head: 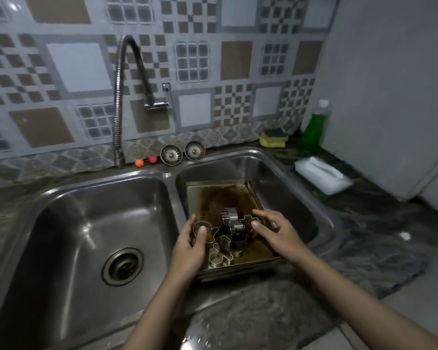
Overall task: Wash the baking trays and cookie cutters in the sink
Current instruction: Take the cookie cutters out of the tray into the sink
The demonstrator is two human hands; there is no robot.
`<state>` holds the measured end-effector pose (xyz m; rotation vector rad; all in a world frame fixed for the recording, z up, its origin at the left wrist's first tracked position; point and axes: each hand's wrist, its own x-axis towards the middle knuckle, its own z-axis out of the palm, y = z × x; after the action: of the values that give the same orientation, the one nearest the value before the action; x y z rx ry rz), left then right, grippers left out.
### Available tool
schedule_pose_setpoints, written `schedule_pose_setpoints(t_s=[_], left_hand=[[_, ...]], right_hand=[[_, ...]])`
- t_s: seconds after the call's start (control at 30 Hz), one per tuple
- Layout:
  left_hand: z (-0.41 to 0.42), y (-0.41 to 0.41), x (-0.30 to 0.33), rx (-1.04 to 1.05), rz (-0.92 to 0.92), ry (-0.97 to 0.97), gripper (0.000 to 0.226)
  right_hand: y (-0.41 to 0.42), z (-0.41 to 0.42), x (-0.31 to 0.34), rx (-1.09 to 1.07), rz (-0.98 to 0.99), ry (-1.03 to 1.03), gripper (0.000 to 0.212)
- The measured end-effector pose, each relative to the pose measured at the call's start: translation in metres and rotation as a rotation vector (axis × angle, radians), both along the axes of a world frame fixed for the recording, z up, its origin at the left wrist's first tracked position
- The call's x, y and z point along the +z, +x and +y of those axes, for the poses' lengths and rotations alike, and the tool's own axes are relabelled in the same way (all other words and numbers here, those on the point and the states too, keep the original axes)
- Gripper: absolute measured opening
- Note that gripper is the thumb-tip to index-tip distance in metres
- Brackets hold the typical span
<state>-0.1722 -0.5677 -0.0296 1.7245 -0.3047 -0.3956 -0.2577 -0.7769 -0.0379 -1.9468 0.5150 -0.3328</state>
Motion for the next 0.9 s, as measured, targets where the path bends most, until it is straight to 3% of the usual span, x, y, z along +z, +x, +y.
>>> schedule_pose_setpoints(t_s=[0.33,0.7,0.9], left_hand=[[-0.093,0.069,-0.037,-0.026,0.024,0.122,0.053],[-0.134,0.094,-0.096,0.089,0.183,0.244,0.052],[-0.146,0.1,-0.129,0.167,0.274,0.211,0.05]], right_hand=[[0.068,-0.089,-0.051,0.01,0.154,0.093,0.058],[0.119,-0.125,-0.111,0.164,0.255,0.05,0.06],[0.141,-0.132,-0.142,0.219,0.283,0.007,0.056]])
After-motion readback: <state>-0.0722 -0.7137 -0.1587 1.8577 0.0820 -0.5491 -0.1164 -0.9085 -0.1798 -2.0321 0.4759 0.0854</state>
